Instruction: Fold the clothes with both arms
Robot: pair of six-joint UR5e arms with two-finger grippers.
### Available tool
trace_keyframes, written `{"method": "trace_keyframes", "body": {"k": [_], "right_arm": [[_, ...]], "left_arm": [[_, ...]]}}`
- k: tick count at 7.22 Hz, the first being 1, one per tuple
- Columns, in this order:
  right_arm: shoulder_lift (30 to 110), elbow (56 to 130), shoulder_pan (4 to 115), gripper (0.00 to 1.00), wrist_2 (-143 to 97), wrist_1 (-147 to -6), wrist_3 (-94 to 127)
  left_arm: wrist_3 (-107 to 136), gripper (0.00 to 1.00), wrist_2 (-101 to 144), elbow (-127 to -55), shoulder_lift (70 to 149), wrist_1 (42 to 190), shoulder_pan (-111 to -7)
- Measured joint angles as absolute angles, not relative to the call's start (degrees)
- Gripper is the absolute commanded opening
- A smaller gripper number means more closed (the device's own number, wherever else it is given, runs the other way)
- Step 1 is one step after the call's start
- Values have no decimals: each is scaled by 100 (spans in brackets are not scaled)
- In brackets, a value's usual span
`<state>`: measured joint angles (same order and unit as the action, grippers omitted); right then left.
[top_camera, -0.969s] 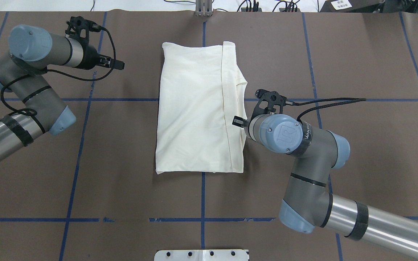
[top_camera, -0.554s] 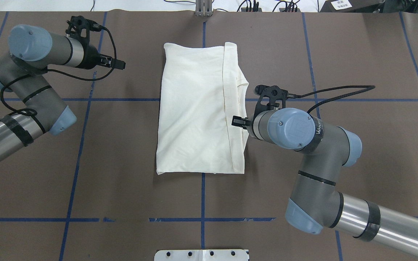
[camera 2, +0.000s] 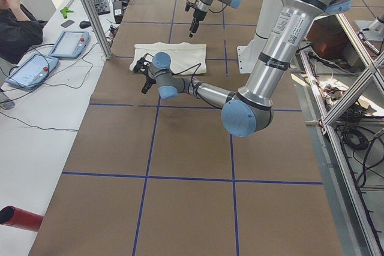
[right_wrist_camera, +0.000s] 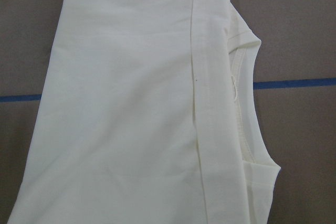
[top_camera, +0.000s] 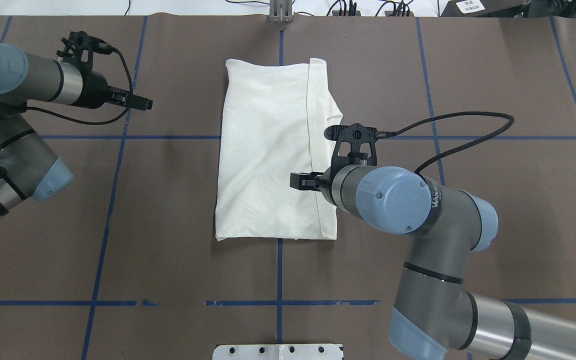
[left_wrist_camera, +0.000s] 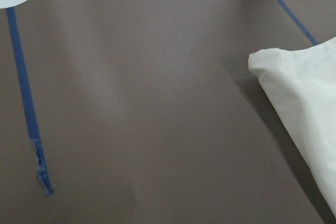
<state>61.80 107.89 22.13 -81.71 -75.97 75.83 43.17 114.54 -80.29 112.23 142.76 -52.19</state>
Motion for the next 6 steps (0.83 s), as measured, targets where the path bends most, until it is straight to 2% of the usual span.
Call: {"method": "trace_keyframes", "body": {"k": [3, 4, 5, 6], "right_arm": [[6157, 10736, 1377, 99, -6578, -8067, 7545], [6137, 10723, 1246, 95, -6413, -8396, 7107], [6127, 10709, 1165, 82, -6352, -8632, 6467], [6117, 10681, 1110, 62, -6335, -8786, 5929]], "left_arm": [[4147, 100, 11500, -8357, 10809, 14279, -5251], [4136, 100, 11492, -8390, 10720, 14291, -5253], [4133, 100, 11473, -8414, 10671, 14296, -5255], [4131, 100, 11455, -8424, 10650, 14299, -5255]]}}
